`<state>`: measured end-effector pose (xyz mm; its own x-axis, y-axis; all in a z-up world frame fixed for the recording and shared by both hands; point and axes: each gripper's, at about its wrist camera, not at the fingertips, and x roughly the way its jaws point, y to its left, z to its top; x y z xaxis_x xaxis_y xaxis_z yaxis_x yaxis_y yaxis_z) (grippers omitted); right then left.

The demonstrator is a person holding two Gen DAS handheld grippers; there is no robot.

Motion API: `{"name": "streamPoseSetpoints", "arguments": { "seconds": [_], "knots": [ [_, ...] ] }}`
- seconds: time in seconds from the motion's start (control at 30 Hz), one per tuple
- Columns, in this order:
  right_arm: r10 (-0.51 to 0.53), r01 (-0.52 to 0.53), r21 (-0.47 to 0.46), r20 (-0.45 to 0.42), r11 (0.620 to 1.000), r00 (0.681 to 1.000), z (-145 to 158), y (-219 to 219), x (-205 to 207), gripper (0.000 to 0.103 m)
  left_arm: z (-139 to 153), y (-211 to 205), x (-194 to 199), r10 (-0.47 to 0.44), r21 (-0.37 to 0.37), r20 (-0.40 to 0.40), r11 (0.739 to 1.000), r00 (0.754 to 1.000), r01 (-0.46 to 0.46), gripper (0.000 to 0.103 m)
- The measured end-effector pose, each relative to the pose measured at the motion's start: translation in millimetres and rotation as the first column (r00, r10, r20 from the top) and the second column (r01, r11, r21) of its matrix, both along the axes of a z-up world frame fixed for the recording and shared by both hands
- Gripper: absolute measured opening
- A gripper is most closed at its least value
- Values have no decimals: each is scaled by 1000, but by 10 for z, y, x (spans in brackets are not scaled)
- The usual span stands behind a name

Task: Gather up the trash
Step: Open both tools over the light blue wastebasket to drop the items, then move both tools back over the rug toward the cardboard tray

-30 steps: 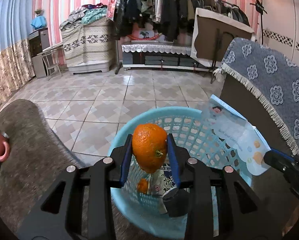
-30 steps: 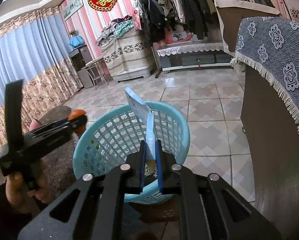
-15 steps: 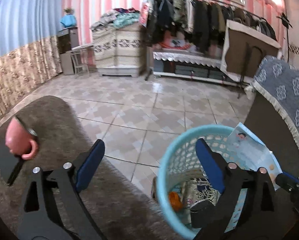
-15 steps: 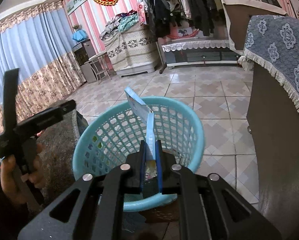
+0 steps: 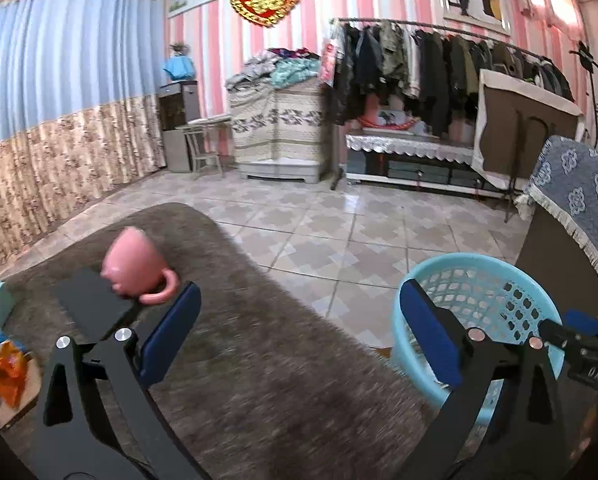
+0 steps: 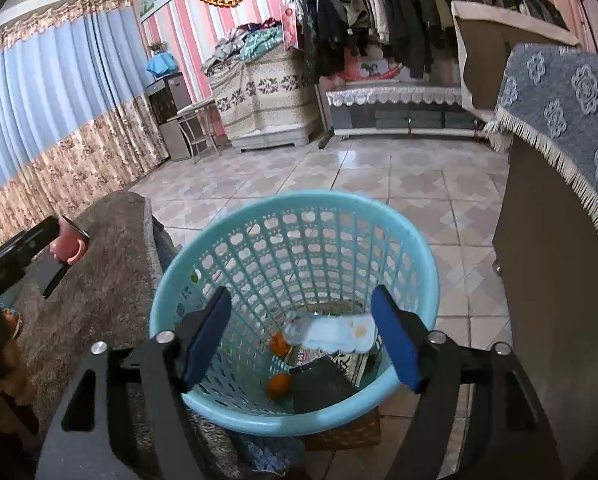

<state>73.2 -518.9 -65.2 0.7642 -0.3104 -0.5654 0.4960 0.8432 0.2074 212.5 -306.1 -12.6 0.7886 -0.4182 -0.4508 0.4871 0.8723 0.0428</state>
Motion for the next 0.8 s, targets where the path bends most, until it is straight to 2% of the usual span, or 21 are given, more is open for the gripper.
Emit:
{"name": "streamPoseSetpoints", "arguments": {
  "seconds": [0.13,0.4,0.6,0.8],
  "knots": [
    [11,-10,-46,31,999,999,188,151,-42,84,94,364,-129,54,3,43,999,998,-54,97],
    [110,-102,-107,72,989,991,440,654,-14,86,182,1255,-259,199,-37,39,980,979,-197,97],
    [188,-175,-164,71,971,980,579,1063,67,86,201,1910,-314,311,-66,17,949,950,-309,97],
    [260,-243,-183,77,953,963,654,1415,172,86,173,2393,-390,382,-60,19,923,924,-380,97]
  ]
}}
